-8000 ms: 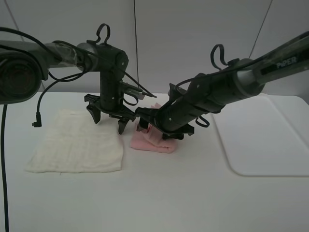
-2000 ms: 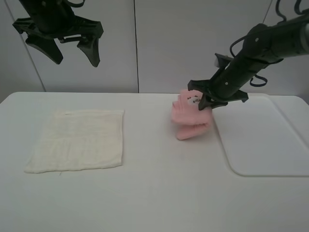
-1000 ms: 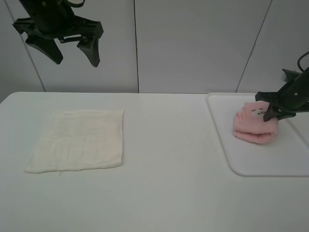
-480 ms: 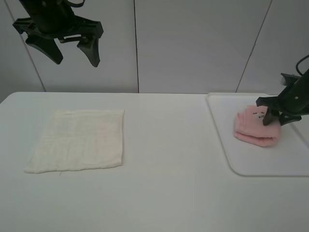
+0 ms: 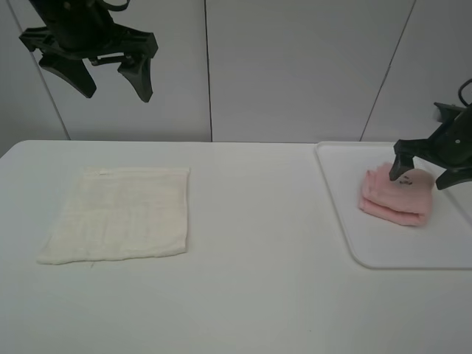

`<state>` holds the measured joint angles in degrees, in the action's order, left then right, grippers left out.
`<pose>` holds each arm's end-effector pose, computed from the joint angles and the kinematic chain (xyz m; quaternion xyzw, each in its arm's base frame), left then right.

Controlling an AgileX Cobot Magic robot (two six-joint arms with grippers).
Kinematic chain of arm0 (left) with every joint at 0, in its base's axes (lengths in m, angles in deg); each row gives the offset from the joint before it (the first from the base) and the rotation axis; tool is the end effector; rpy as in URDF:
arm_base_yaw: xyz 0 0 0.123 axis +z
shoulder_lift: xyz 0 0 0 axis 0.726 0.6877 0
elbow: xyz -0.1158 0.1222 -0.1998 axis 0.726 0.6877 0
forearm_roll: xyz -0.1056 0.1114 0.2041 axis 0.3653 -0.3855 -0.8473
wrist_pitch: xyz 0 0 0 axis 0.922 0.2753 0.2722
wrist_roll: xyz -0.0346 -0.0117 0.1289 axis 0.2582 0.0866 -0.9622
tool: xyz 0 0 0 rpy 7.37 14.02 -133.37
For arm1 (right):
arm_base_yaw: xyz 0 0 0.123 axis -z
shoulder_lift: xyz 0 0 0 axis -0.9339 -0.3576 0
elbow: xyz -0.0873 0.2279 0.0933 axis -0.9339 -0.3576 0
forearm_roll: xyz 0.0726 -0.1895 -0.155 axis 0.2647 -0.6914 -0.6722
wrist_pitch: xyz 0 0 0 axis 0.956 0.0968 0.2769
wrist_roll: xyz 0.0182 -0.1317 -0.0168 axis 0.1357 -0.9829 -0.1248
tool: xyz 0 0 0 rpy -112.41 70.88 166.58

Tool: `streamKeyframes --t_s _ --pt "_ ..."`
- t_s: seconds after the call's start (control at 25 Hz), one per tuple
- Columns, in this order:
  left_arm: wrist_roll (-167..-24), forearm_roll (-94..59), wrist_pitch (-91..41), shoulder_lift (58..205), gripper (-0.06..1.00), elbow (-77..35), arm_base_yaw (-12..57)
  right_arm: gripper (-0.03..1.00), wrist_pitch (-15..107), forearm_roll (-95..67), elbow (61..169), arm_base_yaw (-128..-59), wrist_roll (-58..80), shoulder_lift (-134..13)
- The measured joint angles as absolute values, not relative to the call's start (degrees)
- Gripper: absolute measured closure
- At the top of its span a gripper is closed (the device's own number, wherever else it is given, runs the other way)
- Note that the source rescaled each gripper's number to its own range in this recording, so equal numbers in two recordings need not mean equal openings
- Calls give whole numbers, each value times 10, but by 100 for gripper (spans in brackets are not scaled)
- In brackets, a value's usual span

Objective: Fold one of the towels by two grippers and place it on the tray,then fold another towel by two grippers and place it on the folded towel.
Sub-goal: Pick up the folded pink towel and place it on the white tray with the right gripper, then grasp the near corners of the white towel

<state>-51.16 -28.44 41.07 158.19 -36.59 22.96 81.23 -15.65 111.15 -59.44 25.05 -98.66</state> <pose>0.3492 -0.1584 0.2695 0.1145 0.9770 -0.0711 0.1653 0.3938 -0.0562 0.1144 0.0396 0.9886 0.0208 0.1437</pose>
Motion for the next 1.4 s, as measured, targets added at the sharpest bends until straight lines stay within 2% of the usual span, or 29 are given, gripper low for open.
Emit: streamKeyframes --t_s 0.32,0.52,0.84,1.04,1.08,1.16,1.4 --pt "-512 -284 411 1578 -6 -366 230 4 870 -165 1112 -596 248 -909" --pt "-508 -285 411 1546 -6 -366 230 4 885 -175 1112 -642 230 -858" --pt "-484 -323 411 1454 -6 -306 230 4 862 -143 1112 -800 179 -835" --pt "-433 -407 411 1399 -6 -227 230 4 799 -139 1112 -921 169 -835" --pt "-426 -415 412 1387 -6 -215 230 4 799 -139 1112 -921 169 -835" --pt "-415 -430 412 1366 -6 -190 230 4 774 -135 1112 -970 157 -835" --pt "-389 -451 412 1341 -6 -166 230 4 684 -135 1112 -1082 149 -849"
